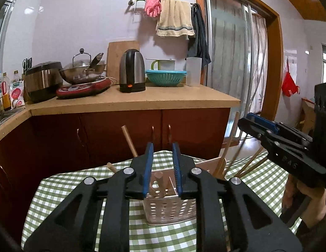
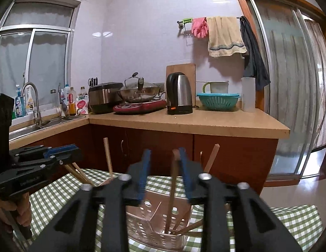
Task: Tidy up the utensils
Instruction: 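Open the left tool over the basket while the right tool releases its chopstick, then withdraw both open tools from the basket toward the remaining chopsticks, then close the left tool on a chopstick and move the right tool toward another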
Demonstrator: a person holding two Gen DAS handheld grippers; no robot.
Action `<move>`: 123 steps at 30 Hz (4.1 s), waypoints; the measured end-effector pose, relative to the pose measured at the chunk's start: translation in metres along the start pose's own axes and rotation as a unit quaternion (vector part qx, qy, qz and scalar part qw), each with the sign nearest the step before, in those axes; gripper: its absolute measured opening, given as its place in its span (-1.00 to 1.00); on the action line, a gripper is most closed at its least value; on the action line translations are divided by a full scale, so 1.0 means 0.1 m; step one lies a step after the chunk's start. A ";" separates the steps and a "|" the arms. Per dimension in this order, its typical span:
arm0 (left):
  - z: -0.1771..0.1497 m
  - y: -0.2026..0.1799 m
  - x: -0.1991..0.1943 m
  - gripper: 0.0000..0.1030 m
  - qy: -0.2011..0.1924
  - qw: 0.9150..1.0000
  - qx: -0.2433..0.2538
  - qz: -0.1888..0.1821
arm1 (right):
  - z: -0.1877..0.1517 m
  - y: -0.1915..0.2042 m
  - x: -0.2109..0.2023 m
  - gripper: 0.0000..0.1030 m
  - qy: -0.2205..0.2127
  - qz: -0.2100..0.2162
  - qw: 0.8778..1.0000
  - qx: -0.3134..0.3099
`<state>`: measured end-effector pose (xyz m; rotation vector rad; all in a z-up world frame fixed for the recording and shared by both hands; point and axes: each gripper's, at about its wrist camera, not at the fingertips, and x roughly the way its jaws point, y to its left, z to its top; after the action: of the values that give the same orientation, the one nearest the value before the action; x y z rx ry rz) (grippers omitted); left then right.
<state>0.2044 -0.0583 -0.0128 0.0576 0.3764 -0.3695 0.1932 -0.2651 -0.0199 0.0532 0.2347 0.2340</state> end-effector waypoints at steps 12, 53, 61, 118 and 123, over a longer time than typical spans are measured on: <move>-0.02 0.01 -0.51 -0.22 -0.043 0.999 -0.009 0.016 | 0.07 0.17 -0.52 -0.09 -0.024 -0.004 1.000 -0.007; -2.28 -0.58 -1.41 -0.26 0.161 0.987 -0.022 -0.005 | -1.69 0.47 -1.48 -0.06 0.125 -0.032 0.991 0.026; -2.45 -0.67 -1.33 -0.40 0.180 0.983 -0.021 -0.004 | -1.82 0.33 -1.54 -0.06 0.141 -0.053 0.988 0.029; -2.26 -0.64 -1.44 -0.87 0.128 0.991 0.023 0.036 | -2.01 0.52 -1.54 -0.06 0.165 -0.034 0.986 0.003; -2.24 -0.42 -1.53 -0.87 0.125 0.991 0.006 0.055 | -2.03 0.74 -1.45 -0.06 0.174 -0.016 0.985 -0.012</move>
<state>-0.0210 -0.0181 -0.1644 0.1365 0.6154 -0.2556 -0.0080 -0.2226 -0.1786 -0.0151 0.5805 0.2123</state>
